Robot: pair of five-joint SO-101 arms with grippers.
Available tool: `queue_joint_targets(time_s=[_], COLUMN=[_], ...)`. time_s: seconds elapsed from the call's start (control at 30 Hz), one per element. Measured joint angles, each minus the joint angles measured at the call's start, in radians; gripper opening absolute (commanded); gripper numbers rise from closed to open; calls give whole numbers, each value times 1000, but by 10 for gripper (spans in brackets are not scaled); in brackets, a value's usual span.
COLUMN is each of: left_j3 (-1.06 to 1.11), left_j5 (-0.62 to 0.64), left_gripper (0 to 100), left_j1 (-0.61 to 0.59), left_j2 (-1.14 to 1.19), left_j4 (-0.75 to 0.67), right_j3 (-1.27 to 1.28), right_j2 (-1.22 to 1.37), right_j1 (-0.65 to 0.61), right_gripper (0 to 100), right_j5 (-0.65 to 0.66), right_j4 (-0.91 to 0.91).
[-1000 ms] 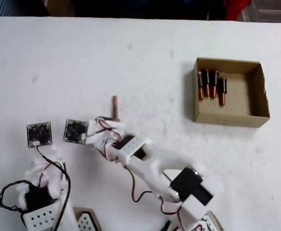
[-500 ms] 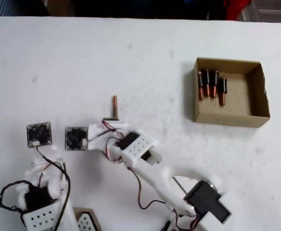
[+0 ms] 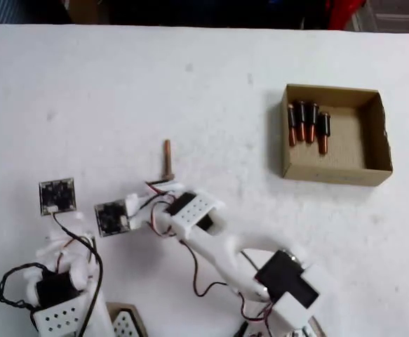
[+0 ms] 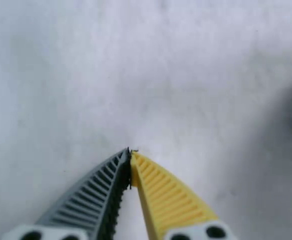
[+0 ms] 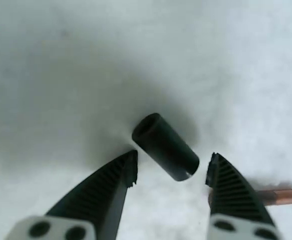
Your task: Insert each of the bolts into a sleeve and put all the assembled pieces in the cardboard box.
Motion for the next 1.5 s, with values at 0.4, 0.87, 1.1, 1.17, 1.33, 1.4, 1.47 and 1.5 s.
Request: queue_joint_targets(time_s=[0.4, 0.87, 1.1, 1.17, 1.33, 1.4, 1.47, 1.5], left_j3=[0, 0, 0, 0, 0, 0, 0, 0], left_j5=[0, 0, 0, 0, 0, 0, 0, 0], left_gripper=[23, 23, 23, 23, 23, 23, 23, 23], left_j1=[0, 0, 0, 0, 0, 0, 0, 0], left_j2=[0, 0, 0, 0, 0, 0, 0, 0], left_j4=[0, 0, 0, 0, 0, 0, 0, 0], right_j3=[-44, -51, -54, -54, -54, -52, -29, -17], right_j2=[58, 60, 60, 60, 60, 60, 20, 2], right_j1=[-2, 8, 20, 29, 46, 46, 46, 49], right_gripper=[110, 18, 17, 17, 17, 17, 17, 17], right_j5=[60, 63, 63, 63, 63, 63, 63, 61], right_j4=[0, 0, 0, 0, 0, 0, 0, -2])
